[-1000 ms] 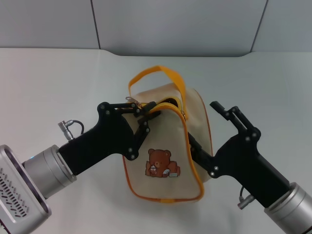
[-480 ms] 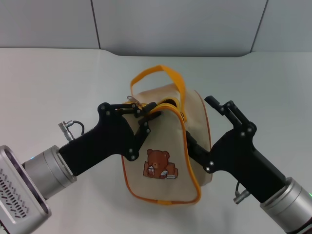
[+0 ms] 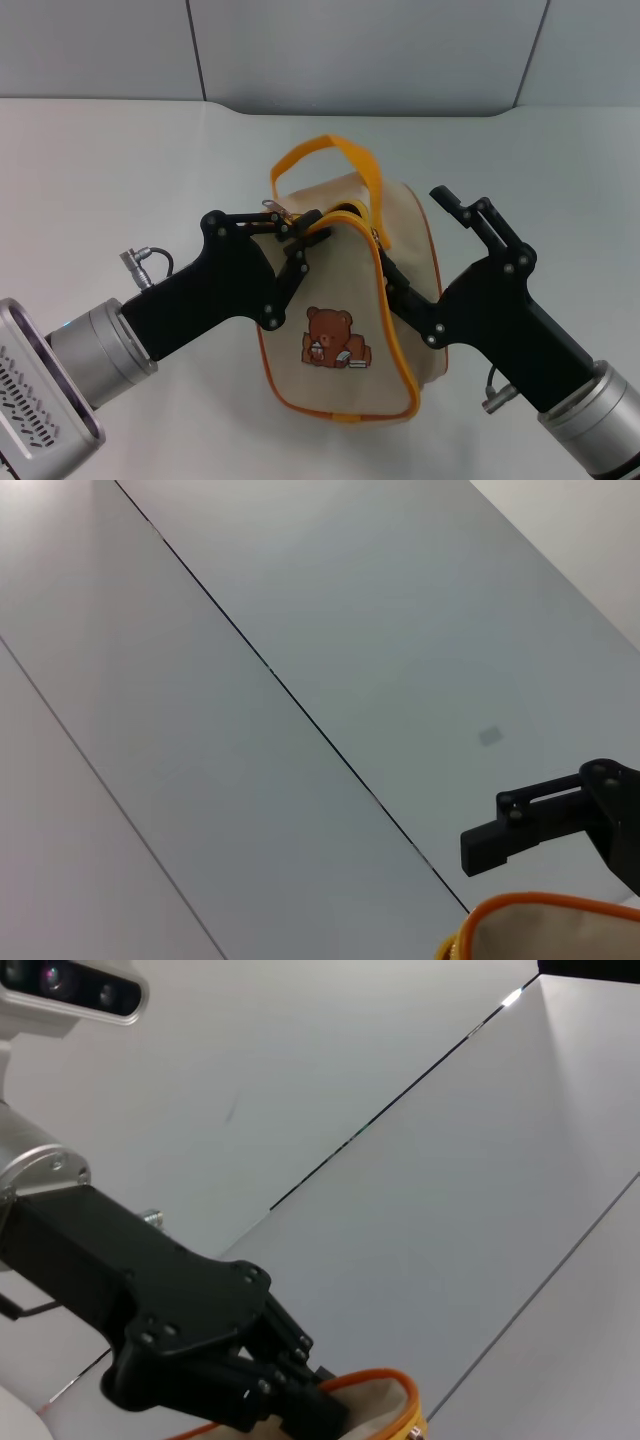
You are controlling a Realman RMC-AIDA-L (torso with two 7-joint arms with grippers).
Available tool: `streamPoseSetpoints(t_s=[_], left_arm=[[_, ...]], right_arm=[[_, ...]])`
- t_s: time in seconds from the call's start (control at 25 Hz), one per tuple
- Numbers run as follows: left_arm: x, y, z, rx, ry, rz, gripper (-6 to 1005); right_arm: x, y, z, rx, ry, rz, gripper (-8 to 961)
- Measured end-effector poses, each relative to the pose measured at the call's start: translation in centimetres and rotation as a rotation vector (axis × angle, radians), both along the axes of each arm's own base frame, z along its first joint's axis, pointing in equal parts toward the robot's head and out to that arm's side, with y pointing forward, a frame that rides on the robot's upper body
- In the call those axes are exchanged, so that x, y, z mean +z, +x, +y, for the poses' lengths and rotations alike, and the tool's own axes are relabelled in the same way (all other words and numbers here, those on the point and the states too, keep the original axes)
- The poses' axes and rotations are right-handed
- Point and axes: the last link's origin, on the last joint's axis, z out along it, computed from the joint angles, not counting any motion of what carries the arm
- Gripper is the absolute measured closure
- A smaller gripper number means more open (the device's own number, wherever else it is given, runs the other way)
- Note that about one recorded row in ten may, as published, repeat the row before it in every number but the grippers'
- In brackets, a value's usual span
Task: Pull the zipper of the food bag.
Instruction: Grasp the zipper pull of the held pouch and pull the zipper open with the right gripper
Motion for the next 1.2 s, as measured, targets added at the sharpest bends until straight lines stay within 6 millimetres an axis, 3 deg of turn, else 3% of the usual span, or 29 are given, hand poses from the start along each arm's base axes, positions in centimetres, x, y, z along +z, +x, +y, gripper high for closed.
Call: streamPoseSetpoints(t_s=[0.4,0.64,0.96,1.2], left_arm=[[-0.01,0.03,0.00,0.000,-0.001,-0.001,929],[0.01,0.05,-0.02,-0.002,-0.001,-0.003,929],[0.04,0.09,-0.04,-0.004,0.000,-0.006,929],[0.04,0.09,-0.05,-0.005,-0.001,-0.006,928]], right_arm=[[-0.12,-0.08,0.05,-0.004,0.005,-0.006,237],[-0.29,0.00,0.11,-0.007,-0.002,-0.018,451],[-0.82,-0.14,0.28,0.000,-0.030,-0.044,834],[-0.93,-0.20,0.26,0.006,-0.026,-0.055,887]])
